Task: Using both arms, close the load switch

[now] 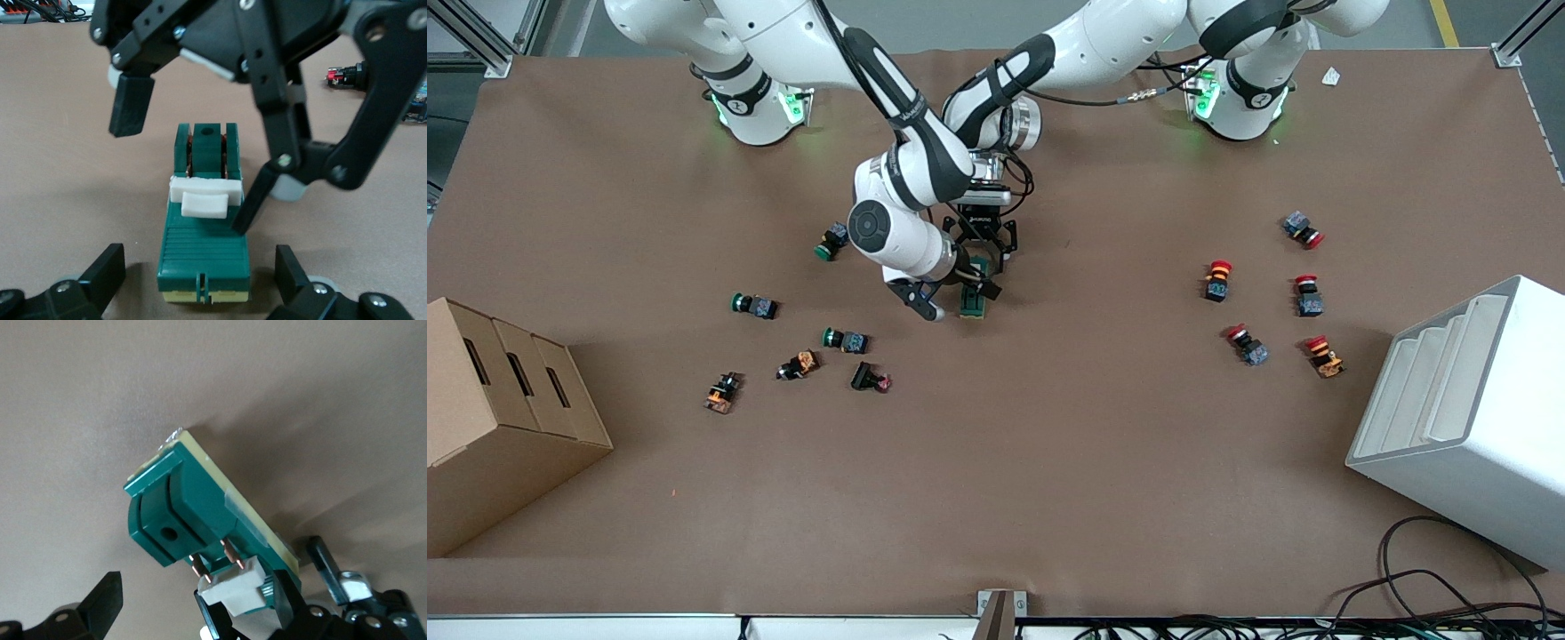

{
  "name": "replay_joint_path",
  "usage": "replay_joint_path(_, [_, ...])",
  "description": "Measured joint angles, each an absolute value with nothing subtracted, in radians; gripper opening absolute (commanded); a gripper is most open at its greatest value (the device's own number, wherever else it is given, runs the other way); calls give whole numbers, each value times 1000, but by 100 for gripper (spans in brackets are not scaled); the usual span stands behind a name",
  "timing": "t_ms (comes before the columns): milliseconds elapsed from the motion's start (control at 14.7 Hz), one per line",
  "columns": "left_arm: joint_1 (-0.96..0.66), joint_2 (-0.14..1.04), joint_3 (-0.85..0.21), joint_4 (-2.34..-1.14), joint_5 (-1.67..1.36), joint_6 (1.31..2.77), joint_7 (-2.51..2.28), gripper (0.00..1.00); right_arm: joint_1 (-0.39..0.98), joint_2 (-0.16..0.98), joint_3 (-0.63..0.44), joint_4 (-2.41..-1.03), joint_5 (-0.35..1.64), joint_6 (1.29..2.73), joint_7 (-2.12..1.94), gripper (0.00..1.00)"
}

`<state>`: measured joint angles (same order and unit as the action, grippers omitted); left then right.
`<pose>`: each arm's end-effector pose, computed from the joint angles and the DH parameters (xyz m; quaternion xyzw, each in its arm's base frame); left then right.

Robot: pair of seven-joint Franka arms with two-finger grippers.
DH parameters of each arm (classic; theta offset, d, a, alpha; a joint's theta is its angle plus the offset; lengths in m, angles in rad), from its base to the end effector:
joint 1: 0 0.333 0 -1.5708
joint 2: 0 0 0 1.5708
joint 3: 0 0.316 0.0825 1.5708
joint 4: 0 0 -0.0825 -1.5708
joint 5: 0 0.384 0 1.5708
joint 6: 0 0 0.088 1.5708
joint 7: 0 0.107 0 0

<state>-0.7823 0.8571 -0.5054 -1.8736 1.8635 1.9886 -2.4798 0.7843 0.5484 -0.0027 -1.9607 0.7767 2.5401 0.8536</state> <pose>0.2285 -0.5614 0.0867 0.8775 -0.0374 0.4777 0.0196 0.4440 0.4288 0.1925 -0.9139 0.3418 0.1494 0.1600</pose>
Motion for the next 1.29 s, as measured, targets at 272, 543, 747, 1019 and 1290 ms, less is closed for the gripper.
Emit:
replay_joint_path(272, [-783,857,-505,-1874,1863,1988,-2480,99,802,567,-4,-1956,806,2569,854,100])
replay_joint_path(543, [-783,857,-505,-1874,1863,1988,-2480,100,807,578,-6,-1946,819,2571,854,100])
replay_joint_path(747, [-783,857,-505,-1874,1864,1988,-2481,100,796,578,-20,-1919,822,2502,854,100])
replay_joint_path(1019, [-783,857,-505,-1874,1864,1988,-2481,100,758,576,-24,-1866,822,2395,857,100])
replay_joint_path(1290, [-783,857,-505,-1874,1864,1988,-2481,100,730,580,-26,-1806,823,2397,858,100])
